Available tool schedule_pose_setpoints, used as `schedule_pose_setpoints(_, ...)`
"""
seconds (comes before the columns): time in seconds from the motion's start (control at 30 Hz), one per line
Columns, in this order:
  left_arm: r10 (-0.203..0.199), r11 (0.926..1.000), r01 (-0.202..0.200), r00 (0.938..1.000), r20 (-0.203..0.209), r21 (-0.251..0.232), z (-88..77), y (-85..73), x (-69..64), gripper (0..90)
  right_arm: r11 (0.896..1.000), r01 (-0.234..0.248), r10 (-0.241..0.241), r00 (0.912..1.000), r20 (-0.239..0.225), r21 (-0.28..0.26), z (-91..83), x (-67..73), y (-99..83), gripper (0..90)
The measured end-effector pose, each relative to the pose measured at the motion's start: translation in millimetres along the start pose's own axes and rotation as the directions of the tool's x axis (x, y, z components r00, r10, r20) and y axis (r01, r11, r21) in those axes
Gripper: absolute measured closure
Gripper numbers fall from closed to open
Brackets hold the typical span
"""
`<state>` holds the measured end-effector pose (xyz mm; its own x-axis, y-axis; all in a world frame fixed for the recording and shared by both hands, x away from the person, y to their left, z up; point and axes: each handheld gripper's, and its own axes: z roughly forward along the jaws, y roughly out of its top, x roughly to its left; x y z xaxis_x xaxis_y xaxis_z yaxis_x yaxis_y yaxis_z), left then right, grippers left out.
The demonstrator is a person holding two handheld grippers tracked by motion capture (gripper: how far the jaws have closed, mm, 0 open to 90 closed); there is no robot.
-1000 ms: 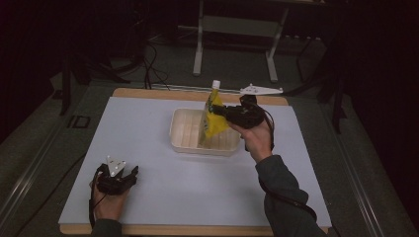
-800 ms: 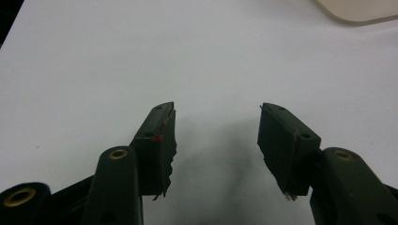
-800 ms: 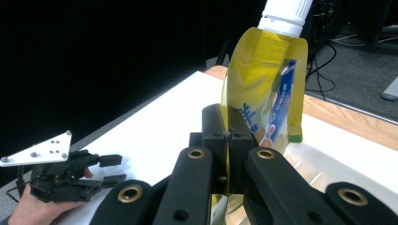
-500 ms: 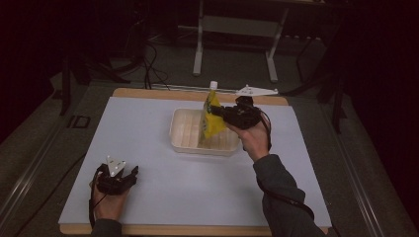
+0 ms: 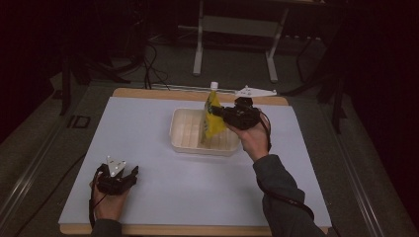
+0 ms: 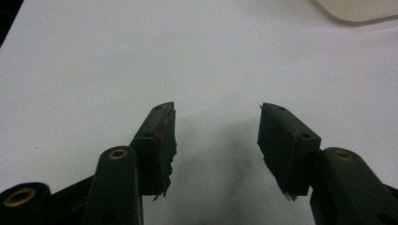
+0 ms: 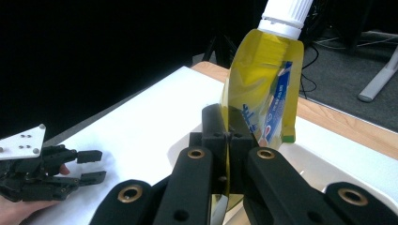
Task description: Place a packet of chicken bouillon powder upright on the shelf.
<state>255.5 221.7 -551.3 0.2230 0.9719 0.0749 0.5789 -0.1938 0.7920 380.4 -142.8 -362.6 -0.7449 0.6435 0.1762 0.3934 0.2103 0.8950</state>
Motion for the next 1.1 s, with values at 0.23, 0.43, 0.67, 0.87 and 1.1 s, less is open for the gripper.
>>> schedule_pose_setpoints(0.23,0.002,1.0000,-0.002,1.0000,0.000,0.000,0.0,0.0,-0.1,46.6,1.000,0.000,0.000,1.0000,0.009,0.000,2.1,-0.1,-1.5,90.0)
schedule_pose_setpoints(0.43,0.002,1.0000,-0.002,1.0000,0.000,0.001,-0.1,0.1,0.0,46.7,1.000,-0.002,0.002,0.9999,0.011,0.011,4.8,-0.1,-4.0,90.0)
schedule_pose_setpoints(0.67,0.002,1.0000,-0.002,1.0000,0.000,-0.001,0.1,0.0,-0.1,46.6,1.000,-0.007,0.006,0.9999,0.013,0.018,8.3,0.3,-7.3,90.0)
schedule_pose_setpoints(0.87,0.004,1.0000,-0.004,1.0000,0.000,0.002,0.1,0.1,-0.2,46.6,0.999,-0.025,0.025,0.9996,0.016,0.040,12.7,-0.4,-8.4,90.0)
schedule_pose_setpoints(1.1,0.003,1.0000,-0.003,1.0000,0.000,-0.001,0.0,0.0,-0.3,46.7,0.998,-0.045,0.044,0.9989,0.015,0.048,17.0,-0.7,-7.9,90.0)
